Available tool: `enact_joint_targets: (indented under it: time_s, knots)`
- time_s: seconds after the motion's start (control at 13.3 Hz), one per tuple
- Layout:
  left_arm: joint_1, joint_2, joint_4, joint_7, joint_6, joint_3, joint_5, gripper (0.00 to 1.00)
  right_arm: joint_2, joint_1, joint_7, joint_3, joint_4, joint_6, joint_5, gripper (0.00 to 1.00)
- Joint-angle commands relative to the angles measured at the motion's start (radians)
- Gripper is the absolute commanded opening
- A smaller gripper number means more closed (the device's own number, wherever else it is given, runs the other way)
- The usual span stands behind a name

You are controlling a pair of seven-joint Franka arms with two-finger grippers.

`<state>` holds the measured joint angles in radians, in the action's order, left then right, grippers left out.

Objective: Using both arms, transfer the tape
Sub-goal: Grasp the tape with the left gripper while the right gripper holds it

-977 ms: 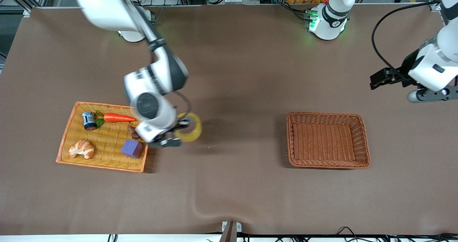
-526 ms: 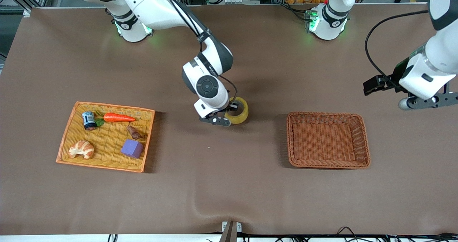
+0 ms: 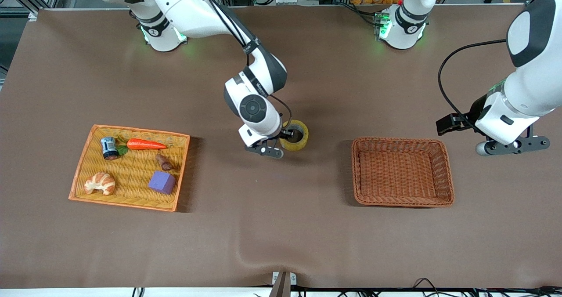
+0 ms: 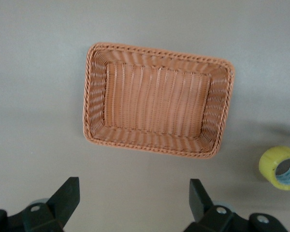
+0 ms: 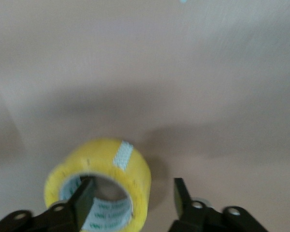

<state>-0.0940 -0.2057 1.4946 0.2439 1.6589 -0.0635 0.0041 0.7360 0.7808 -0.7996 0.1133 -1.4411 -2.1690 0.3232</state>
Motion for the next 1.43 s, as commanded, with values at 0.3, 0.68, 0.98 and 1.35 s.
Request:
enact_joint_targets:
  time_s: [0.3,0.68,0.98,1.35]
  knots:
    - [-0.102,-0.084,0.049,0.025,0.160,-0.056,0.010,1.00,-0.052,-0.055,0.502,0.285,-0.007,0.175,-0.030,1.00]
    - [-0.315,-0.176,0.045,0.156,0.272,-0.056,0.017,1.00,-0.133,-0.299,0.905,0.290,-0.100,0.184,-0.024,1.00]
    - [-0.434,-0.251,0.071,0.302,0.355,-0.056,0.017,1.00,-0.280,-0.415,1.115,0.293,-0.257,0.169,-0.024,1.00]
    - [-0.509,-0.261,0.293,0.400,0.634,-0.056,0.019,1.00,-0.479,-0.471,1.231,0.313,-0.386,0.178,-0.088,1.00]
